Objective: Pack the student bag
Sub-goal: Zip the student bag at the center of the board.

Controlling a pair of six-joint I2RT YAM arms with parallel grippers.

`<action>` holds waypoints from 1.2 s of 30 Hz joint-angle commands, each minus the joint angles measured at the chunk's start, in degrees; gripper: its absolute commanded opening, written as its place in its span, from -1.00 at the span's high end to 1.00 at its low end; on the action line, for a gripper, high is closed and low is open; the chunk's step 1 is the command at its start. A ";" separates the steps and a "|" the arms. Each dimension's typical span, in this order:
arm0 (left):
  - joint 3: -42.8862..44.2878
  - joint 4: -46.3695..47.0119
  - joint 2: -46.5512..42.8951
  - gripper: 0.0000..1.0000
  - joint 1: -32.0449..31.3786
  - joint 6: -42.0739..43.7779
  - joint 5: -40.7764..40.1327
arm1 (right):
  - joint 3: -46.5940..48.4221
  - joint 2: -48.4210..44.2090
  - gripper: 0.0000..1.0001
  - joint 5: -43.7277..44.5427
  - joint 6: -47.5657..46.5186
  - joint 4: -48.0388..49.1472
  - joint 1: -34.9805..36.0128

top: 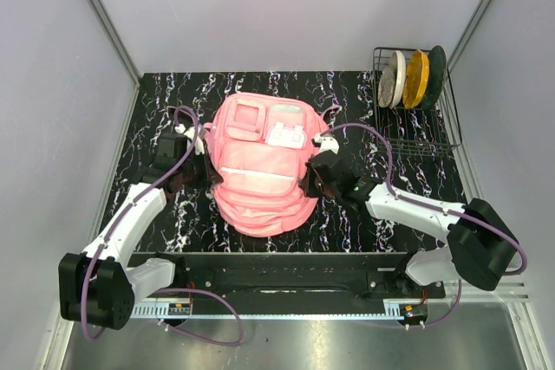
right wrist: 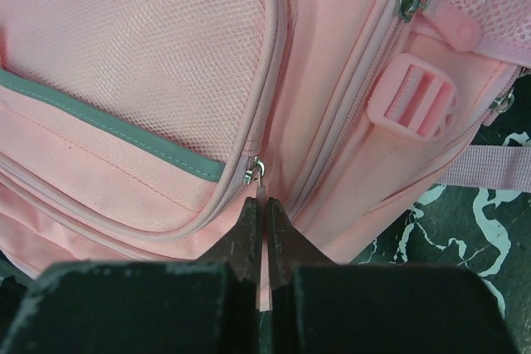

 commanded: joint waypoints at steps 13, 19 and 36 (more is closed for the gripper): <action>0.62 0.80 -2.46 0.35 -10.62 -1.53 5.17 | 1.21 -6.60 -0.67 13.24 5.25 -11.16 -5.51; 6.42 -4.82 -2.65 -0.29 -14.67 0.22 -2.84 | 1.82 -13.28 -0.76 12.20 6.93 -14.07 -9.29; 0.99 5.62 -1.95 -0.73 -14.59 -7.23 -9.53 | 4.02 -3.11 -0.72 -9.70 9.57 -6.95 -11.32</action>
